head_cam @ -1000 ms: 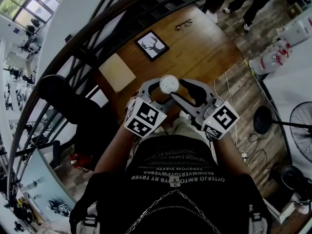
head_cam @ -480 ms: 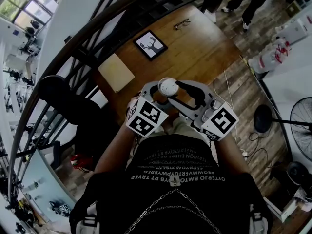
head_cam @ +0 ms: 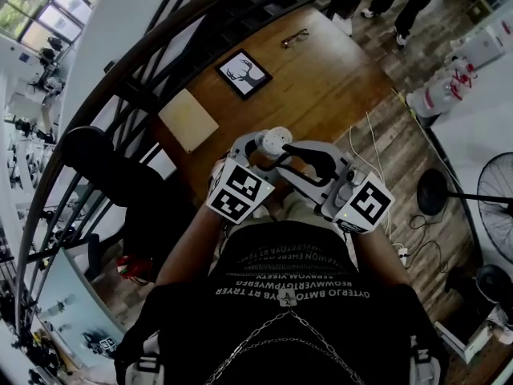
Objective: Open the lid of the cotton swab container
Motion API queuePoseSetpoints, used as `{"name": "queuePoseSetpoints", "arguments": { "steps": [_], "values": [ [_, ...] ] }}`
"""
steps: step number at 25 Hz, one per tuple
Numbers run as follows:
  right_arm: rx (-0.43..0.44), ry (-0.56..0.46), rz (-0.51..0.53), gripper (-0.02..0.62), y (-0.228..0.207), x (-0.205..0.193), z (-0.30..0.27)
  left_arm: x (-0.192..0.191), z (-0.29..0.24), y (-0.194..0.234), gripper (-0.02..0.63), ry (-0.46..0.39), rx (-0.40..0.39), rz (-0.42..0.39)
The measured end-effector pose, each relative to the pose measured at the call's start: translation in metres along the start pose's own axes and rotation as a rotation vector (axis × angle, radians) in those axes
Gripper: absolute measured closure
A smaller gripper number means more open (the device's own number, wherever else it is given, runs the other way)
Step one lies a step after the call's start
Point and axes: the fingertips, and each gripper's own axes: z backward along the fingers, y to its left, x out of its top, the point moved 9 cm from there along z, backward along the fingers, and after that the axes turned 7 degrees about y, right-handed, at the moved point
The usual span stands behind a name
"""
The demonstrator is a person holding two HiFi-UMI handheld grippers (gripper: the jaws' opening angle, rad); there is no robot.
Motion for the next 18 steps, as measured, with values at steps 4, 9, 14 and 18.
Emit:
{"name": "queuePoseSetpoints", "arguments": {
  "steps": [4, 9, 14, 18],
  "values": [
    [-0.122, 0.005, -0.02, 0.468, -0.011, -0.003, 0.01, 0.003, 0.008, 0.009, 0.35, -0.05, 0.048, 0.006],
    [-0.325, 0.076, -0.006, 0.511, -0.031, -0.014, 0.018, 0.006, 0.016, 0.008, 0.348, -0.063, 0.071, -0.008],
    [-0.359, 0.126, 0.008, 0.54, -0.03, -0.015, 0.009, 0.005, 0.013, -0.005, 0.347, -0.039, 0.045, -0.035],
    [-0.296, 0.103, 0.029, 0.545, -0.019, -0.007, 0.003, 0.003, 0.01, -0.008, 0.348, -0.017, 0.042, -0.05]
  ]
}}
